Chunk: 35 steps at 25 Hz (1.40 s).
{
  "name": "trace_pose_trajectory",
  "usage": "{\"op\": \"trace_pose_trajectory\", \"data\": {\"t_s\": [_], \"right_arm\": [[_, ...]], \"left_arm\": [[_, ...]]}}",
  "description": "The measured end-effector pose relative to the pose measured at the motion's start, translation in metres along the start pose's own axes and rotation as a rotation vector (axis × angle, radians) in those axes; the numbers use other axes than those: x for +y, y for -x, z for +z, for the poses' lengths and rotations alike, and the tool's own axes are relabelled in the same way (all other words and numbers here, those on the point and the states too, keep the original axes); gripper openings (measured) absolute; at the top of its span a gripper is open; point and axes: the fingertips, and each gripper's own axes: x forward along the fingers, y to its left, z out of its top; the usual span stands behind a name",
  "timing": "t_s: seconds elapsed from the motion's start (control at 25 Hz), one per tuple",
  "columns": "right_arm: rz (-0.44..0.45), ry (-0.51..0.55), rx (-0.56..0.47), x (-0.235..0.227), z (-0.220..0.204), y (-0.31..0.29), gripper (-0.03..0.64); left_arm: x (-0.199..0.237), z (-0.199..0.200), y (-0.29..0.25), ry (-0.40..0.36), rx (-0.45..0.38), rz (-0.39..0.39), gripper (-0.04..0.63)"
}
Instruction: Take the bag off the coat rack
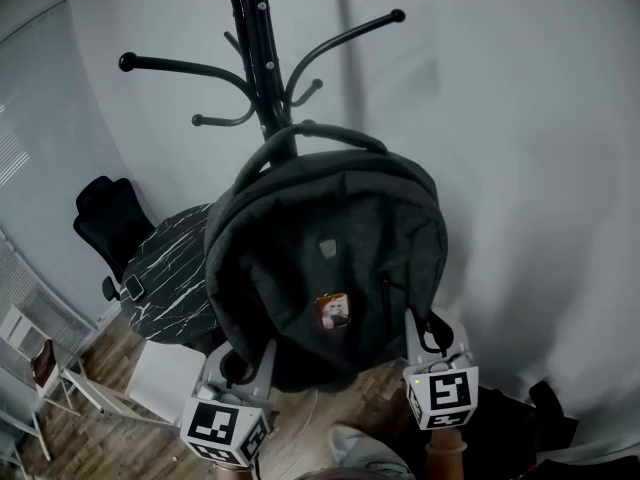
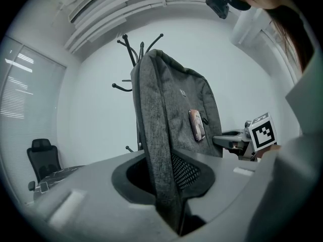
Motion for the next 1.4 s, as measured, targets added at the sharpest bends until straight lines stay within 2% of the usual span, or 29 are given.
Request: {"op": "trace_pose_trajectory", "data": {"t_s": [0.28, 0.68, 0.88, 1.08, 1.4], "right_arm": [[-0.017, 0.014, -0.019, 0.013, 0.016, 0.082, 0.063], [-0.030, 0.031, -0.060, 0.017, 0.033, 0.162, 0.063], [-0.023, 0.023, -0.060, 0.021, 0.033, 0.144, 0.063], [-0.019, 0.031, -0.072, 0.017, 0.033, 0.168, 0.063], [-0.006, 0.031, -0.054, 0.017, 0.036, 0.174, 0.063]], "left_arm": [[-0.037, 0.011, 0.072, -0.004, -0.026, -0.006, 0.087], [-0.081, 0.025, 0.136, -0.018, -0.072, -0.011, 0.087], [-0.068, 0.025, 0.124, -0.022, -0.076, -0.006, 0.087], [-0.085, 0.023, 0.140, -0.025, -0.091, -0.003, 0.087], [-0.088, 0.026, 0.144, -0.012, -0.071, 0.002, 0.087]]}}
